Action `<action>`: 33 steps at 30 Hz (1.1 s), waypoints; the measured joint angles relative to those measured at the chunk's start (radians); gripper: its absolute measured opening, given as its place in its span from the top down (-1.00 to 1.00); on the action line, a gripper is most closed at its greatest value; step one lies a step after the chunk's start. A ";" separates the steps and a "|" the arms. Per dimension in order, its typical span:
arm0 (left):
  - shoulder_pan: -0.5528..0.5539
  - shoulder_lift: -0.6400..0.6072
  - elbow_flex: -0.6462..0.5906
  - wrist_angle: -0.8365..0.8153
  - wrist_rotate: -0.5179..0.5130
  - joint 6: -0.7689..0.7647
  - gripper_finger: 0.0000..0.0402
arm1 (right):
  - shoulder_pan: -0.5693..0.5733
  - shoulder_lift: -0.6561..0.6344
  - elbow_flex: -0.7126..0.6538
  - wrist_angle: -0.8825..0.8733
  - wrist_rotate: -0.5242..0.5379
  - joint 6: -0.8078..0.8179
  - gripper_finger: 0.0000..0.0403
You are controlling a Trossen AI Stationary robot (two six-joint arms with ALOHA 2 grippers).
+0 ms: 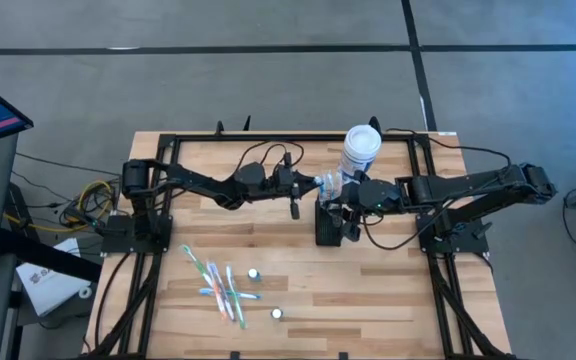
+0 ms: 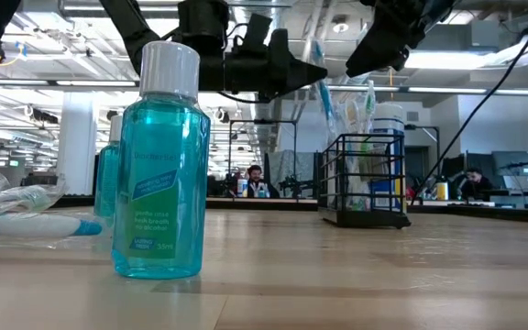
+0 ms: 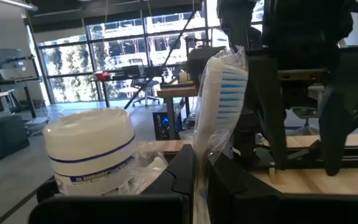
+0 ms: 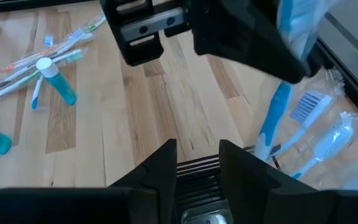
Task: Pick & Place toothbrushing station
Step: Put the top blue toothbrush into the wire mesh organizer
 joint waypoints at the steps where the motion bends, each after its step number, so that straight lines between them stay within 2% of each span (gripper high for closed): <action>1: 0.000 0.002 0.000 -0.011 0.000 -0.001 0.97 | 0.000 0.000 0.000 0.000 0.000 0.000 0.45; 20: 0.001 0.112 0.002 -0.004 -0.002 -0.046 0.97 | 0.000 0.000 0.000 0.005 0.000 -0.005 0.45; 33: 0.003 0.143 0.004 0.006 -0.006 -0.045 0.96 | 0.000 0.000 0.000 0.007 0.000 -0.009 0.45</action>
